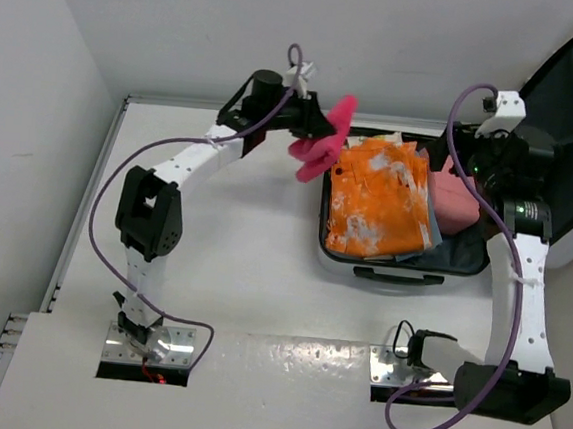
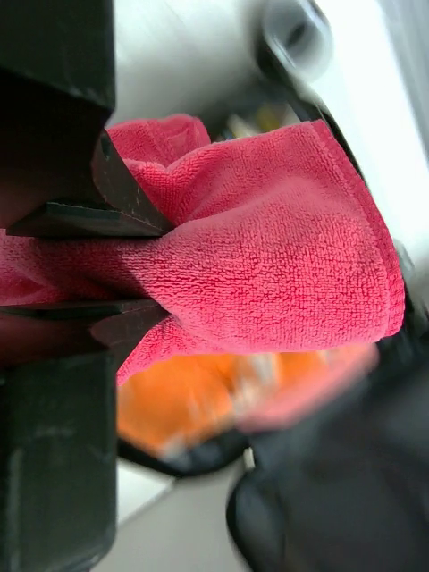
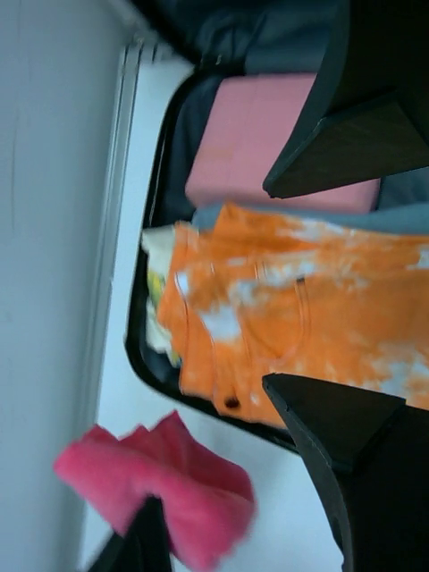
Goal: Pack the luggage
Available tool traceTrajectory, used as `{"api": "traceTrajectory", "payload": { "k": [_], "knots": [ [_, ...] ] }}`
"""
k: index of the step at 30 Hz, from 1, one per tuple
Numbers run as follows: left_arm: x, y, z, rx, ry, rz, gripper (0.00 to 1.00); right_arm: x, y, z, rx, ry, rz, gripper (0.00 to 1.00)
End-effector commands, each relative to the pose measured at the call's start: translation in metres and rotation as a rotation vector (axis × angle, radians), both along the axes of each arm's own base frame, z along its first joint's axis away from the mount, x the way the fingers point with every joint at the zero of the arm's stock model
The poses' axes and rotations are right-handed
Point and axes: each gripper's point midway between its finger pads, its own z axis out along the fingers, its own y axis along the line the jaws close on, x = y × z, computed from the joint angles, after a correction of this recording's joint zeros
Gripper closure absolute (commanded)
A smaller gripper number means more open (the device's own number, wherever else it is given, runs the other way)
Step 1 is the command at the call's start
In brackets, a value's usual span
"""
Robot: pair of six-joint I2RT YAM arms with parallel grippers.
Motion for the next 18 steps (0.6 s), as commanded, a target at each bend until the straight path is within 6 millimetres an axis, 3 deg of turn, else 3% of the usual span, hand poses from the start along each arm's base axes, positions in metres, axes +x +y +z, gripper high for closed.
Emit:
{"api": "traceTrajectory", "payload": {
  "k": [1, 2, 6, 7, 8, 9, 10, 12, 13, 14, 17, 18],
  "knots": [
    [-0.026, -0.063, 0.058, -0.136, -0.102, -0.095, 1.00, 0.001, -0.041, 0.036, -0.036, -0.136, -0.226, 0.21],
    [-0.039, -0.090, 0.040, -0.126, -0.082, -0.133, 1.00, -0.002, -0.056, 0.059, -0.064, -0.202, -0.309, 0.21],
    [-0.067, -0.148, 0.021, -0.171, -0.022, -0.203, 1.00, -0.014, -0.084, 0.096, -0.128, -0.293, -0.455, 0.19],
    [-0.067, -0.165, 0.013, -0.189, -0.025, -0.221, 1.00, -0.017, -0.089, 0.100, -0.141, -0.307, -0.469, 0.19],
    [-0.083, -0.186, 0.004, -0.183, -0.012, -0.262, 1.00, -0.020, -0.093, 0.102, -0.179, -0.307, -0.473, 0.18],
    [-0.087, -0.198, -0.006, -0.171, 0.017, -0.262, 1.00, -0.026, -0.098, 0.107, -0.203, -0.318, -0.494, 0.17],
    [-0.085, -0.212, -0.026, -0.162, 0.045, -0.261, 1.00, -0.026, -0.101, 0.106, -0.246, -0.311, -0.496, 0.17],
    [-0.091, -0.227, -0.051, -0.168, 0.141, -0.245, 0.73, -0.032, -0.110, 0.116, -0.291, -0.328, -0.537, 0.16],
    [-0.093, -0.232, -0.058, -0.175, 0.143, -0.233, 0.55, -0.033, -0.111, 0.119, -0.303, -0.334, -0.543, 0.16],
    [-0.096, -0.236, -0.078, -0.148, 0.165, -0.214, 0.29, -0.035, -0.114, 0.128, -0.317, -0.357, -0.558, 0.14],
    [-0.095, -0.236, -0.094, -0.119, 0.170, -0.211, 0.12, -0.037, -0.123, 0.148, -0.379, -0.392, -0.599, 0.14],
    [-0.090, -0.232, -0.082, -0.139, 0.152, -0.218, 0.11, -0.038, -0.128, 0.152, -0.397, -0.393, -0.621, 0.14]
  ]
}}
